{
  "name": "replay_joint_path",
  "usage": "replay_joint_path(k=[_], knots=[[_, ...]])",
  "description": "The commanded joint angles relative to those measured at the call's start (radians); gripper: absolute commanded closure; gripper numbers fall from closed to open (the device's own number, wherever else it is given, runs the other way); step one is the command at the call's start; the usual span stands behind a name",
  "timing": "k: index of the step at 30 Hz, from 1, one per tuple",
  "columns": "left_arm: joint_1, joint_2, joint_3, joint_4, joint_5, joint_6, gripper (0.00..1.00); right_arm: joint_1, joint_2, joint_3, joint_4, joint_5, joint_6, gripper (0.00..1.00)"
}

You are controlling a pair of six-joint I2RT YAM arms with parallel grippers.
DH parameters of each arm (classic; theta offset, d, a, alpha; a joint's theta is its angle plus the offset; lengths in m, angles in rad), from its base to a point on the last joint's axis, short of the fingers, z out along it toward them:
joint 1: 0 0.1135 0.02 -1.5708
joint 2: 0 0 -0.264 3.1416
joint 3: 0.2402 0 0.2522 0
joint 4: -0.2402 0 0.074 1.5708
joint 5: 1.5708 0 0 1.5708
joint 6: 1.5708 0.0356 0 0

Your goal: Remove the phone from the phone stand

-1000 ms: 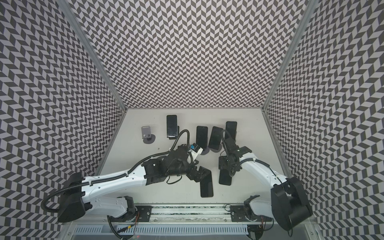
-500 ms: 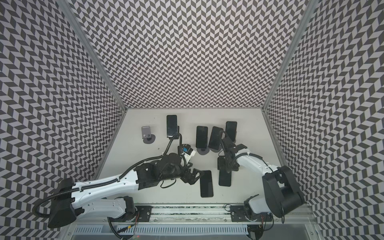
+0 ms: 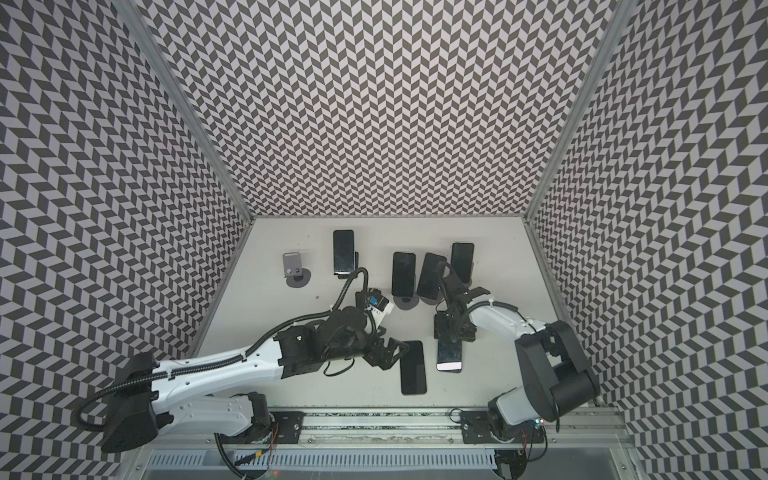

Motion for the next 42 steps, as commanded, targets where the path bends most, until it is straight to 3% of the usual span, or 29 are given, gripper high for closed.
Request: replay_joint_path(k=[1,25,38,42], knots=[[-0.006,0.007,0.039,0.015,-0.009,-0.006,0.07,-0.006,0.029,-0.011,0.054,0.04,-0.016,0.32],[-0.006,-0.034,0.031,-0.056,0.005,-0.009,0.07,-0.006,0.055,-0.037,0.085,0.089,0.002,0.2],[-0.005,-0.032,0.071,-0.091,-0.013,-0.005,0.07,-0.006,0.033,-0.043,0.099,0.072,-0.007,0.2],[-0.005,-0.041,0.071,-0.099,-0.022,0.007,0.07,-0.006,-0.003,-0.038,0.101,0.077,-0.006,0.15]])
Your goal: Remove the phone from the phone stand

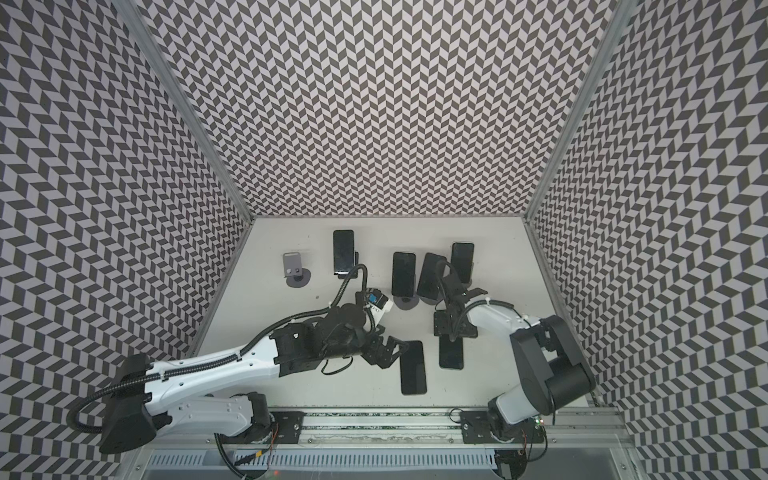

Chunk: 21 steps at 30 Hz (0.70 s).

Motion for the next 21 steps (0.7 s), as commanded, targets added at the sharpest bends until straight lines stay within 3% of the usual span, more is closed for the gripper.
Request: replay_joint_path(k=[1,8,21], knots=[[-0.005,-0.028,0.028,-0.028,-0.025,0.015,0.07,-0.005,-0.046,-0.022,0.02,0.0,-0.002,0.13],[-0.005,-0.03,0.072,-0.058,-0.067,0.062,0.06,-0.005,-0.157,0.01,-0.008,0.023,0.018,0.05],[-0.004,-0.057,0.082,-0.034,-0.141,0.08,0.06,-0.005,-0.236,0.033,-0.059,0.013,0.02,0.05]])
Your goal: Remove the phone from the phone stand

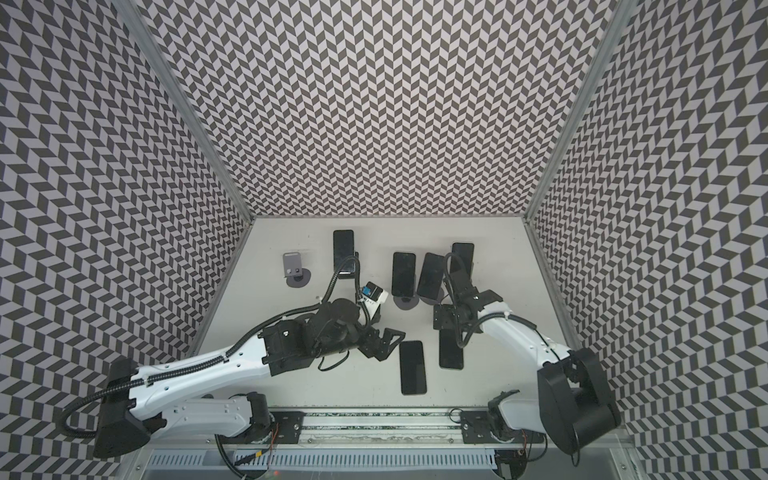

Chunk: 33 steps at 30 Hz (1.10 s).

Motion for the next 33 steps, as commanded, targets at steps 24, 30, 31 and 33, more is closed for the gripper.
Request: replay_joint_path(k=[24,30,31,33], knots=[[0.022,0.209,0.217,0.05,-0.183,-0.002,0.08,-0.002,-0.375,0.141,-0.221,-0.217,-0.063,0.14],[0.021,0.328,0.374,-0.032,-0.207,-0.074,0.08,0.057,-0.458,0.107,-0.265,-0.213,-0.036,0.16],[0.02,0.338,0.392,-0.053,-0.205,-0.094,0.08,0.057,-0.472,0.094,-0.262,-0.215,-0.023,0.16],[0.021,0.344,0.421,-0.079,-0.198,-0.135,0.08,0.057,-0.49,0.085,-0.26,-0.214,0.001,0.16]])
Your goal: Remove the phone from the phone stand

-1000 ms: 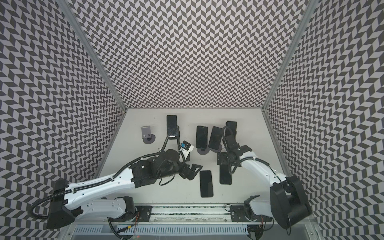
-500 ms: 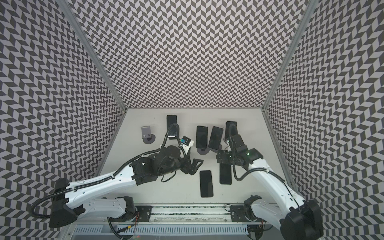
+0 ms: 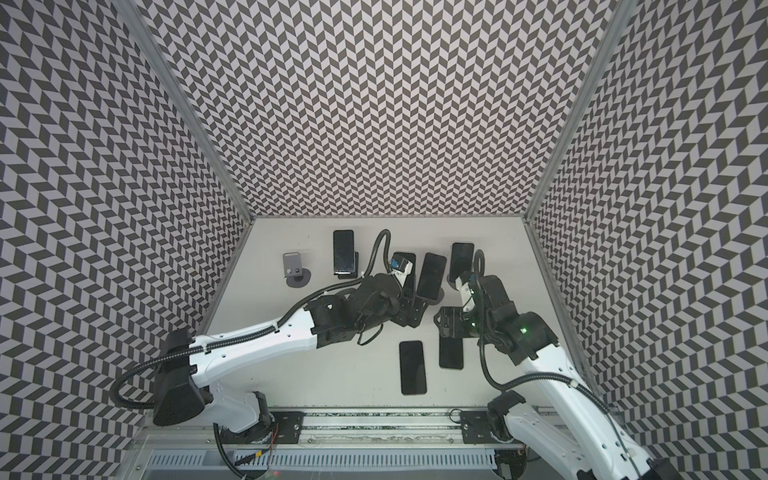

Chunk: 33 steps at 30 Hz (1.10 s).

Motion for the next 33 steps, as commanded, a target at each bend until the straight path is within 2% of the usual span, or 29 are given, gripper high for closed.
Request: replay_joint_path(k=[1,7,10,14,22,28,33], knots=[[0.003,-0.01,0.054,-0.058,-0.02,-0.09,0.08,0.005,-0.032,-0.014,-0.006,-0.002,0.031,0.17],[0.011,-0.098,-0.025,-0.006,-0.073,-0.079,0.07,0.005,-0.05,0.048,0.046,0.099,0.106,0.21],[0.034,-0.155,-0.062,0.025,-0.093,0.001,0.07,0.005,-0.013,0.097,0.059,0.154,0.17,0.23],[0.093,-0.213,-0.085,0.041,-0.106,0.088,0.06,0.004,0.078,0.191,0.024,0.163,0.234,0.22],[0.178,-0.285,-0.157,0.14,-0.077,0.244,0.06,0.005,0.124,0.235,0.012,0.186,0.241,0.23],[0.28,-0.292,-0.16,0.109,-0.014,0.2,0.05,0.005,0.159,0.286,0.045,0.168,0.275,0.23],[0.338,-0.288,-0.17,0.152,-0.009,0.227,0.05,0.005,0.18,0.308,0.086,0.162,0.284,0.24]])
